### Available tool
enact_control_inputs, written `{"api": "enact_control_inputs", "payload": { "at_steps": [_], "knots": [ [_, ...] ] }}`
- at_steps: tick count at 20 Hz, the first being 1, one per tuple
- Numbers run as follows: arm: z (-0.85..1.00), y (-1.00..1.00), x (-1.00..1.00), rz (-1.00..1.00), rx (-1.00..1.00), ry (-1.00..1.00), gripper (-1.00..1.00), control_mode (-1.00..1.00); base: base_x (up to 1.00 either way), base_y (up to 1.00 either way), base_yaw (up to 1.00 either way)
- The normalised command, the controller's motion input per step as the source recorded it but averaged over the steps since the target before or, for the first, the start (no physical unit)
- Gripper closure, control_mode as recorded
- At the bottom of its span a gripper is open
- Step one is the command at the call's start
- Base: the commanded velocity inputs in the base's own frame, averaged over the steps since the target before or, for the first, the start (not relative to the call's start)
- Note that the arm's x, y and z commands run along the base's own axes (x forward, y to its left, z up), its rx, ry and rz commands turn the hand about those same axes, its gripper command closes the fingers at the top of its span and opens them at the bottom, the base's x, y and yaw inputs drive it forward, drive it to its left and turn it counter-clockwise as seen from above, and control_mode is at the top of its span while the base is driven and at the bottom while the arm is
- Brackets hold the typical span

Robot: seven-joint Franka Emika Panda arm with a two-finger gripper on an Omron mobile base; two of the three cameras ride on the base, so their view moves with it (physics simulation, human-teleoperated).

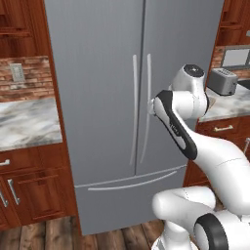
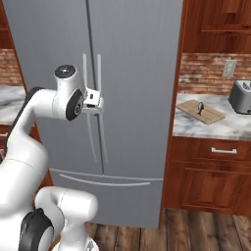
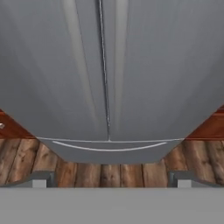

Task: Retrieve a lemon from the fridge and place it on the cutting board with the fish.

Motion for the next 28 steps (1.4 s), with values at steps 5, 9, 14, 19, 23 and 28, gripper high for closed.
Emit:
{"api": "enact_control_inputs", "payload": {
  "at_steps": [5, 9, 14, 19, 23, 28],
  "knots": [
    [-0.12, -0.07, 0.49, 0.05, 0.00, -0.03, -1.00, -1.00, 0.00, 0.00, 0.00],
    [-0.19, 0.00, 0.76, 0.09, -0.04, -0.08, -1.00, -1.00, 0.00, 0.00, 0.00],
    [0.00, 0.00, 0.43, 0.00, -0.09, -0.11, -1.00, -1.00, 0.00, 0.00, 0.00],
    [0.00, 0.00, 0.21, -0.02, -0.06, -0.01, -1.00, -1.00, 0.00, 0.00, 0.00],
    [0.00, 0.00, 0.22, 0.00, 0.00, 0.00, -1.00, -1.00, 0.00, 0.00, 0.00],
    [0.00, 0.00, 0.24, 0.00, 0.00, 0.00, -1.00, -1.00, 0.00, 0.00, 0.00]
  ]
}}
